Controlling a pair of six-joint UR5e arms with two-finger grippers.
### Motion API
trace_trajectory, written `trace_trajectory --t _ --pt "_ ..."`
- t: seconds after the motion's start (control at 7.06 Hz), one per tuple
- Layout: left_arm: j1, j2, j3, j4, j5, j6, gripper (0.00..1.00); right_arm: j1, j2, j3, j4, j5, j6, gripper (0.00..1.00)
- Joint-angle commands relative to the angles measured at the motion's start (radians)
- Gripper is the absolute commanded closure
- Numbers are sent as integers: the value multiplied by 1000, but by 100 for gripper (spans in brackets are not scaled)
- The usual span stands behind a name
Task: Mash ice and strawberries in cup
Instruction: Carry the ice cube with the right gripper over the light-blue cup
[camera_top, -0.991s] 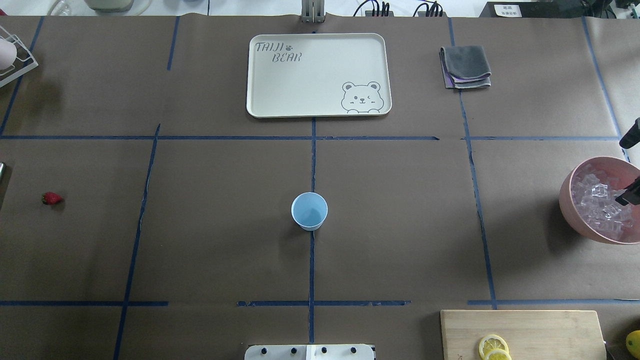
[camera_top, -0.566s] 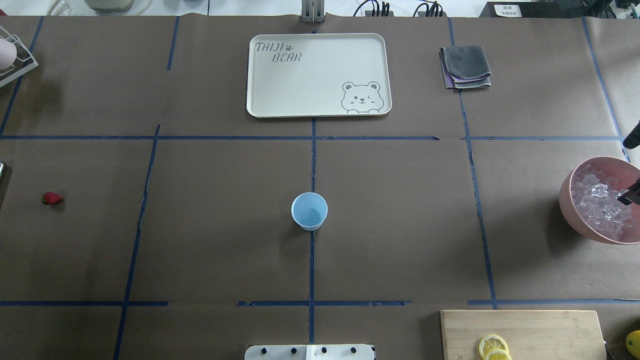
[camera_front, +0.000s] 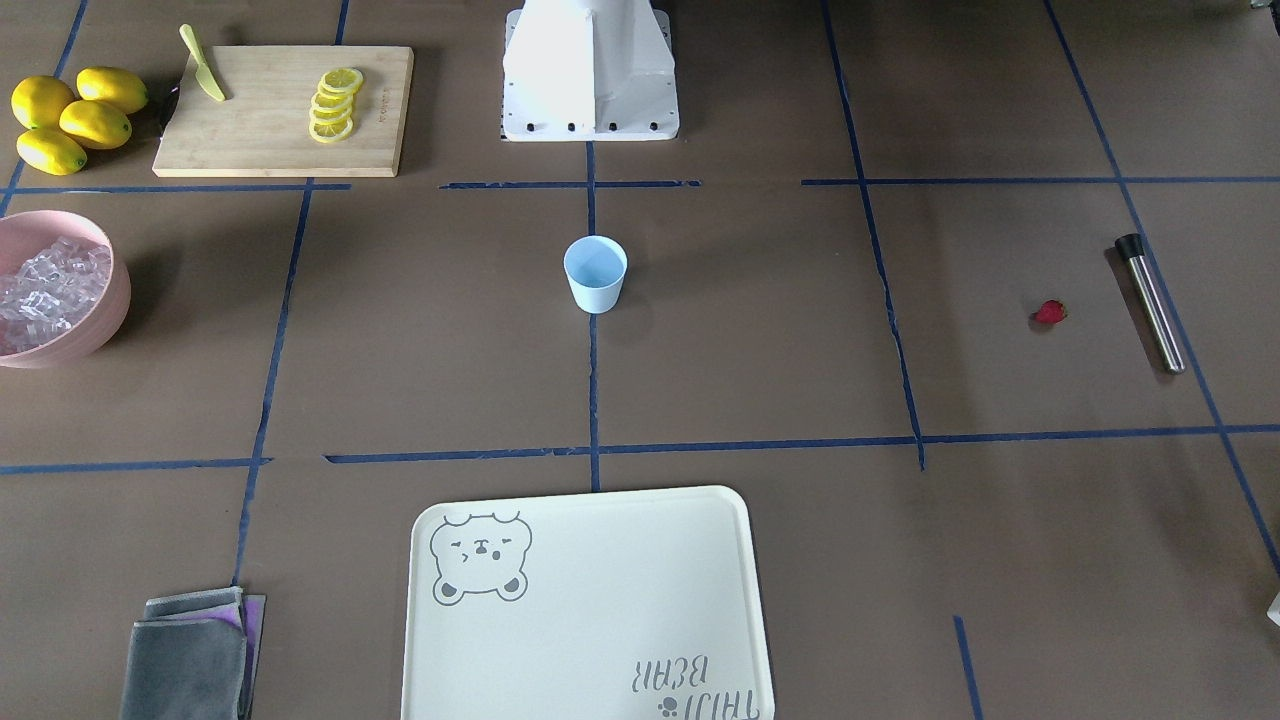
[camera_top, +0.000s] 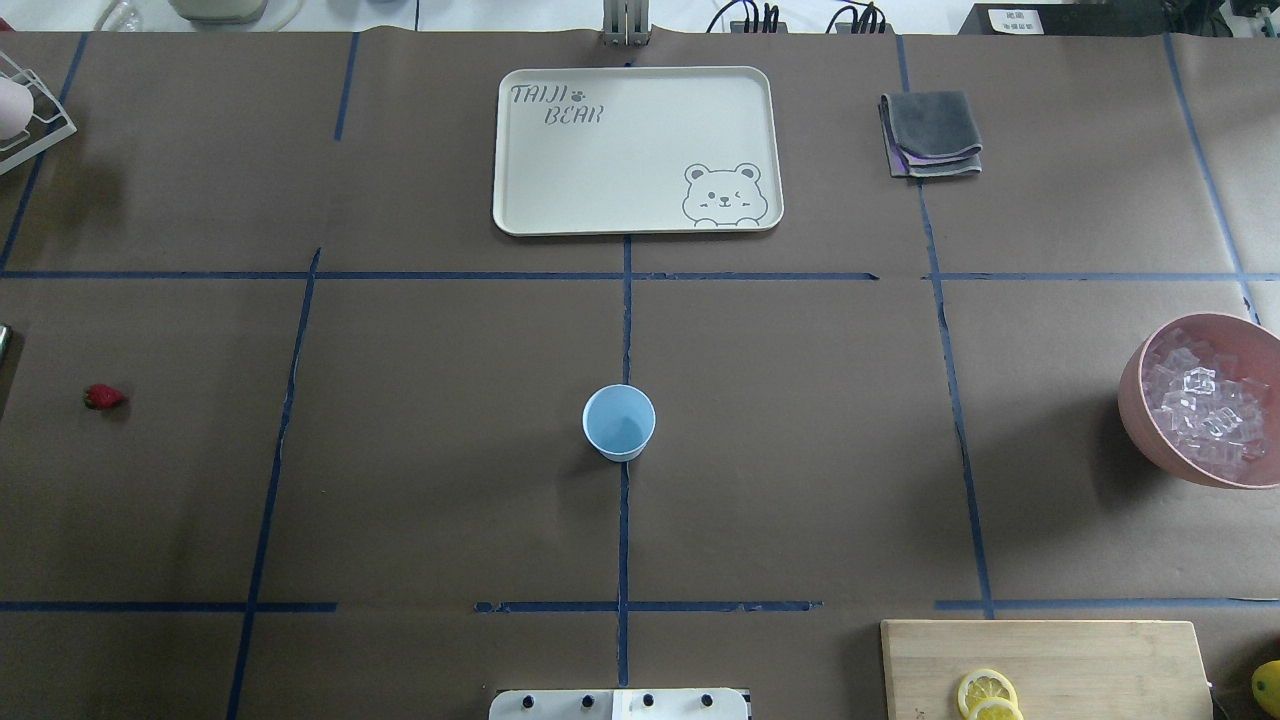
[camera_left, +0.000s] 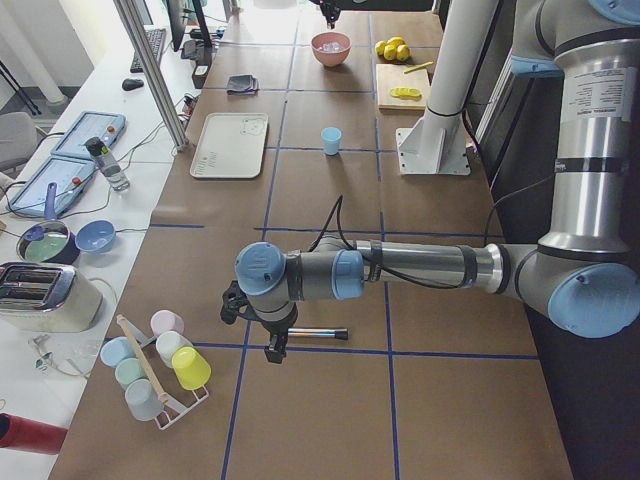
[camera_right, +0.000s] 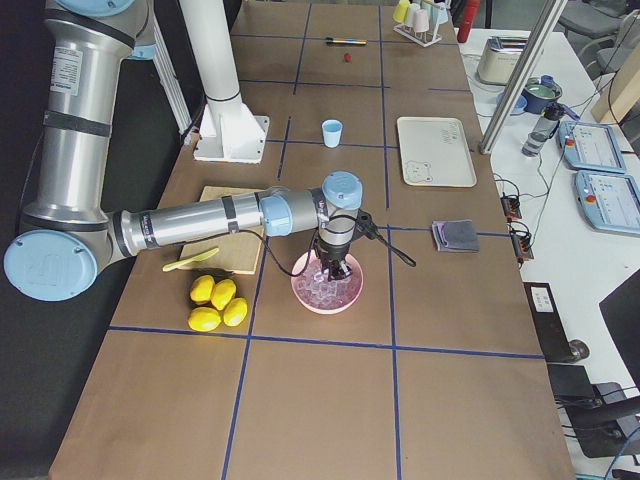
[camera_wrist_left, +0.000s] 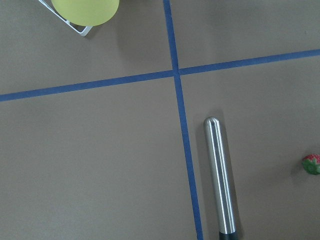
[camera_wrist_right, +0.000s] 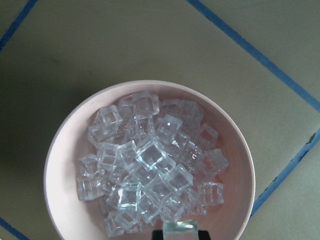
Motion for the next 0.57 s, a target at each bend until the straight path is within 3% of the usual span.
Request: trace_trajectory --t 0.0,0.14,0.42 --pt "-1 0 -4 0 0 0 0 33 41 72 -59 2 44 100" --pt "-1 0 -3 0 -1 0 0 31 112 66 -67 2 157 100" --pt "-1 2 -3 0 -1 2 0 -86 277 66 -62 2 455 100"
